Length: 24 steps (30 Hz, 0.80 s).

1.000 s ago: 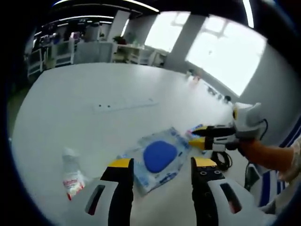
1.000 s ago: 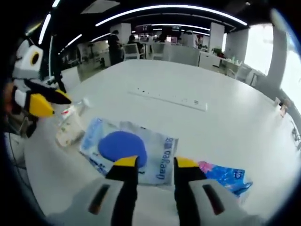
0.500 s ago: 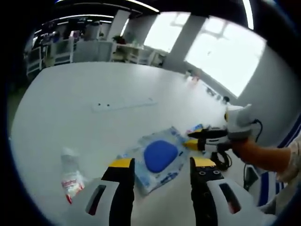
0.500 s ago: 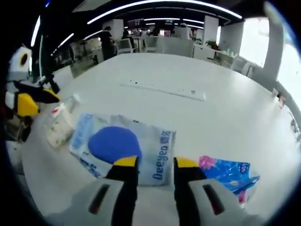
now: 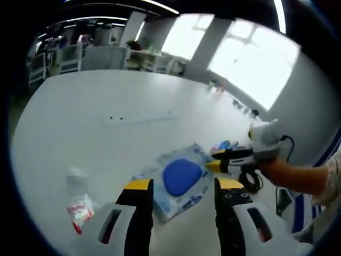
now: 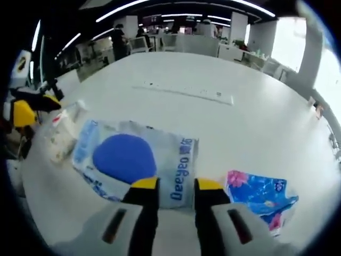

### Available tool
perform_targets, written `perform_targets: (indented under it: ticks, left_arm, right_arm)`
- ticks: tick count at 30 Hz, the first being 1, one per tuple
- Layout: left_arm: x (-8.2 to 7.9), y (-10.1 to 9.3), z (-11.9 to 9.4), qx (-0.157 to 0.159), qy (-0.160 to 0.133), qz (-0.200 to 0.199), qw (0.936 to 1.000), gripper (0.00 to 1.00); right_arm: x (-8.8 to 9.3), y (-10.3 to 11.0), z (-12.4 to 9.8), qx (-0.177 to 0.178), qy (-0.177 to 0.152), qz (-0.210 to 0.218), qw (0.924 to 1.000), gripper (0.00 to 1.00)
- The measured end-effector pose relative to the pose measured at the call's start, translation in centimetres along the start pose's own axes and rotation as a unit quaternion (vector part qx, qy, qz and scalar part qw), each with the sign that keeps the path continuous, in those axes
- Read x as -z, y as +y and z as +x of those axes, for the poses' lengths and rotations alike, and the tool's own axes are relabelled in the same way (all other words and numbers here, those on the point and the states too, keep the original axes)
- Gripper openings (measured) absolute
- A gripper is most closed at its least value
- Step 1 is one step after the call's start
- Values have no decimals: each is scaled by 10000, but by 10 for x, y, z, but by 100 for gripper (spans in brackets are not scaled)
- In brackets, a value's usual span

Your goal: Arrange the tabletop items into an orderly group along one side of the table until the central work area is clear of visible clutter.

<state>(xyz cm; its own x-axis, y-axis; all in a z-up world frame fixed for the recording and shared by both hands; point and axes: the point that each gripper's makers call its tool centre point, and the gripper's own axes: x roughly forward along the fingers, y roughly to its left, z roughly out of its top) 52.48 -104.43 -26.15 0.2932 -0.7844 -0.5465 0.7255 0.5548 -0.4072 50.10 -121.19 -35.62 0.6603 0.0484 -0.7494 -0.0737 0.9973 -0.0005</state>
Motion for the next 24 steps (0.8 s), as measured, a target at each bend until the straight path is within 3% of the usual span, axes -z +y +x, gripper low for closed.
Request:
perform_targets:
  ticks: [24]
  left_arm:
    - [5, 8, 4, -100, 125, 87, 9998, 40]
  right_arm:
    - [13, 0, 10, 102, 380, -288, 9988, 5]
